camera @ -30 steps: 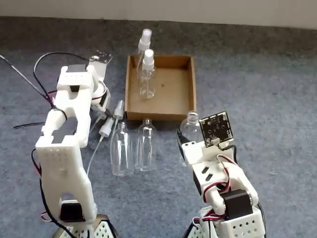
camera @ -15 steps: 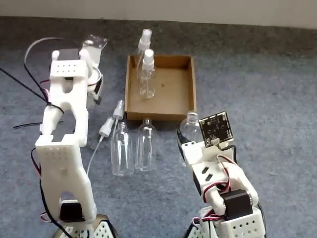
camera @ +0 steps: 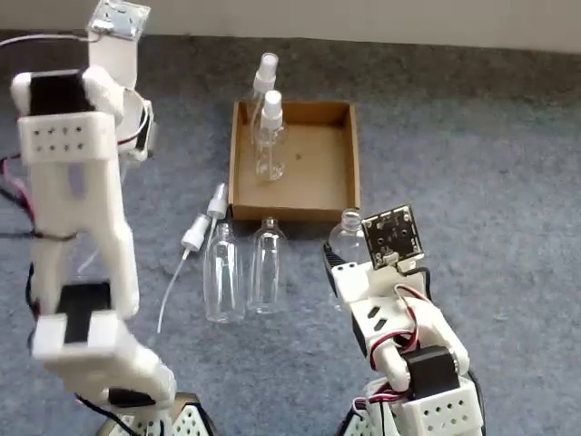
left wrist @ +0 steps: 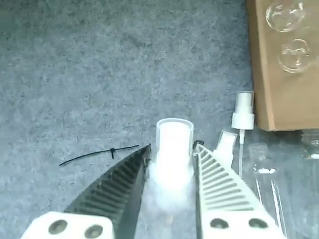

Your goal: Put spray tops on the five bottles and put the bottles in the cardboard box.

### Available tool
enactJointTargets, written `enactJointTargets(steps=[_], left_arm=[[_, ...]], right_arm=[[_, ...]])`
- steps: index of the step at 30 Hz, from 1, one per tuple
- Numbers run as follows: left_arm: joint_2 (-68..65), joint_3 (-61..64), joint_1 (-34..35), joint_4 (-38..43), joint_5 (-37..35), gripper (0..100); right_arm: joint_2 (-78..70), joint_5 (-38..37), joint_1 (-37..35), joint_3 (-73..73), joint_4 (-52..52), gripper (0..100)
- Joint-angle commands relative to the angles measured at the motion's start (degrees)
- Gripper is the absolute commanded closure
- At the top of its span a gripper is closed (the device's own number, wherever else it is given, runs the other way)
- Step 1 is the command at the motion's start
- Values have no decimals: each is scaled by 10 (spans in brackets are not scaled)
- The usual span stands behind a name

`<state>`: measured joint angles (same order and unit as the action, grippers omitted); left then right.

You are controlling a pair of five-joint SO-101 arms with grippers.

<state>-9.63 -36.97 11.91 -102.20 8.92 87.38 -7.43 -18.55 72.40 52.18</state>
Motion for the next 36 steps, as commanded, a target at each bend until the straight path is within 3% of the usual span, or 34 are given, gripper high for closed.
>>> enactJointTargets(steps=[1, 5, 10, 15, 24, 30, 36], left_arm=[[277, 136, -73, -6, -8, 916], [440, 202, -167, 15, -31, 916], [522, 255, -261, 114, -91, 916], [529, 287, -314, 241, -93, 916], [529, 340, -416, 471, -92, 916], [528, 420, -467, 544, -91, 916], [529, 455, -468, 578, -92, 916]], right_arm=[[8, 4, -5, -5, -13, 995], [9, 5, -13, -5, -13, 995], [9, 3, -103, -5, -13, 995], [10, 4, -164, -4, -26, 995], [10, 5, -179, -4, -37, 995], [10, 5, -196, -4, -37, 995], [11, 5, -196, -4, -37, 995]])
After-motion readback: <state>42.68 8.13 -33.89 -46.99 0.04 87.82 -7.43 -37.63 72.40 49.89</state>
